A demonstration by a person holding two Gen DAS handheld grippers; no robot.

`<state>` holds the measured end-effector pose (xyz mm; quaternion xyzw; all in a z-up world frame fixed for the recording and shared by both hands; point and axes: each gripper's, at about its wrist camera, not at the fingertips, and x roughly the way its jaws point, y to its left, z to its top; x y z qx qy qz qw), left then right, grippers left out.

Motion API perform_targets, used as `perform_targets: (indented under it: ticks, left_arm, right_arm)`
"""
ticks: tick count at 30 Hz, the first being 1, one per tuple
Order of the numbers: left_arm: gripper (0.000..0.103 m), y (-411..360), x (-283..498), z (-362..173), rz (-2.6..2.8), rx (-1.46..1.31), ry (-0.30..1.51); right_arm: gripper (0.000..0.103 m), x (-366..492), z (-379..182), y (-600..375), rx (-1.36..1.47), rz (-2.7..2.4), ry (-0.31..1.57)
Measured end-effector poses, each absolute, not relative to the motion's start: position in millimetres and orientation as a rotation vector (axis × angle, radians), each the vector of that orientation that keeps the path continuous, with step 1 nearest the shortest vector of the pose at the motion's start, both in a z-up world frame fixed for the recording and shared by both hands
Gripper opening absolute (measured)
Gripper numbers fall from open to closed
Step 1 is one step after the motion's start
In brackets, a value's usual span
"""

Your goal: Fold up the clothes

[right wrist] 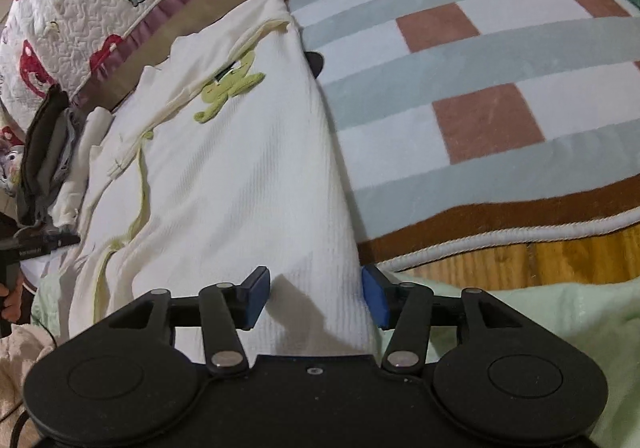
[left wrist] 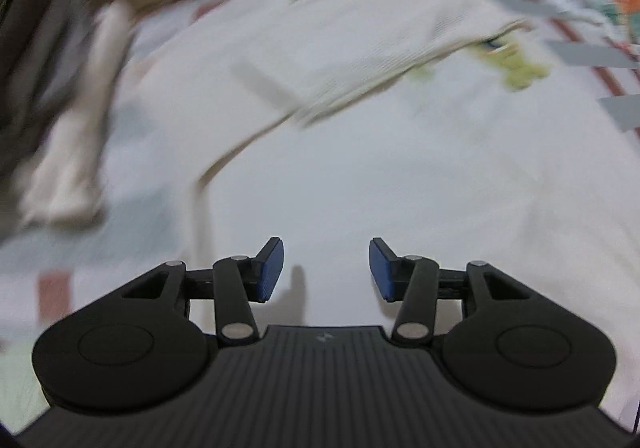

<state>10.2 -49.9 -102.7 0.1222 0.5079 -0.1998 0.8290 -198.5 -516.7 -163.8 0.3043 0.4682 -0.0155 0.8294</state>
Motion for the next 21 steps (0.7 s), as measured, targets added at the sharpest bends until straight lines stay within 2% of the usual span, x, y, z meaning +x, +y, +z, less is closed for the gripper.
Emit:
perform_targets:
  ticks: [5,11,13,15,17,21]
  left_arm:
    - [0.052,-6.8,-19.3,-79.3,-0.436,0.204,1.123]
    - [0.053,7.6,-41.2,-67.4,-0.462,0.302,1.184]
    - [0.053,9.1,-46.0,-61.9,-0.484,0.267,1.203]
    - [0.053,11.4,-50.4,-57.1,-0.490,0.214,1.199]
    - [0.053,14.0,-51.5,-56.2,-0.463,0.162,1.185]
    - [0.053,25.2,-42.3,-60.0,-0.384,0.058,1.177]
  right_arm:
    - [0.058,-187.7,-140.4,-491.1,0.434,0.019,0.922]
    - [0.057,-128.4,-95.0,-417.2,0.254,0.360,0.886]
    - [0.053,-110.8,-87.6,-377.9,0.226,0.521,0.890]
    - [0.038,-98.4,-87.1,-327.5,0.204,0.705,0.920]
    - [0.032,-89.2,-90.3,-278.2,0.191,0.884,0.967]
    - [0.033,-74.0,-113.5,-208.3,0.274,1.087,1.200]
